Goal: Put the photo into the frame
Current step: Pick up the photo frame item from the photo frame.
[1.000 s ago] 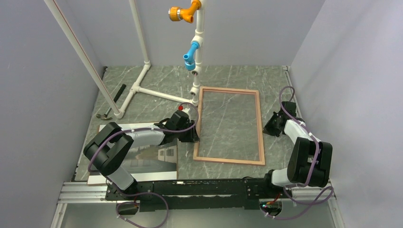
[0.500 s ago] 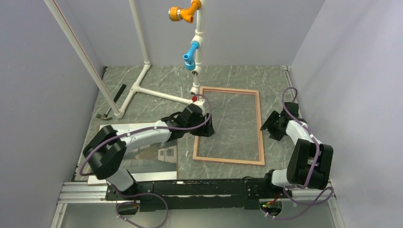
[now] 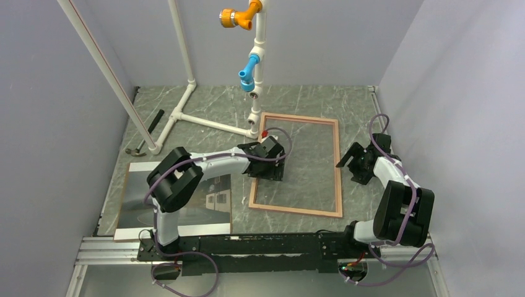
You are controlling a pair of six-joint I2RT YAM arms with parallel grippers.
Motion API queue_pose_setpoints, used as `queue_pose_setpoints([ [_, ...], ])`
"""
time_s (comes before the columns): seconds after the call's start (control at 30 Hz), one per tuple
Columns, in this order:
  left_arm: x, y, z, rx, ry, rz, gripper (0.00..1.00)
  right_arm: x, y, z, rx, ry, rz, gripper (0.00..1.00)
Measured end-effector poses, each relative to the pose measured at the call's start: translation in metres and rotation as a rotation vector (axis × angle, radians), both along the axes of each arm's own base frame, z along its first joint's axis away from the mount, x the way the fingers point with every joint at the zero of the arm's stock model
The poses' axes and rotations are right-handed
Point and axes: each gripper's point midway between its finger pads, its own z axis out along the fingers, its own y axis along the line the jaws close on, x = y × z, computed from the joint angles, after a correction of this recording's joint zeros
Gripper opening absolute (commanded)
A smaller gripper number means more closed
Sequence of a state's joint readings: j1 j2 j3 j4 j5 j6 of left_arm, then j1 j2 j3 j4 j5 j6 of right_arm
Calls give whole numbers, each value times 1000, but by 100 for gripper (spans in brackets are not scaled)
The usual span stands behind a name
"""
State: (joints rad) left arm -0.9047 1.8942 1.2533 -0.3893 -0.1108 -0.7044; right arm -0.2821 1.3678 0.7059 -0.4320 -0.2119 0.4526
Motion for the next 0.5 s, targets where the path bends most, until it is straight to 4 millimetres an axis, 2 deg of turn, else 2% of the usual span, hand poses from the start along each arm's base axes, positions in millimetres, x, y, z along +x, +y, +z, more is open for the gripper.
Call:
queue_pose_setpoints([
  [0.33, 7, 1, -4, 86, 12, 59, 89, 3, 7, -1, 39, -17, 17, 85],
  [0.5, 6, 2, -3, 164, -7, 61, 92, -2, 13, -8, 67, -5, 27, 87],
])
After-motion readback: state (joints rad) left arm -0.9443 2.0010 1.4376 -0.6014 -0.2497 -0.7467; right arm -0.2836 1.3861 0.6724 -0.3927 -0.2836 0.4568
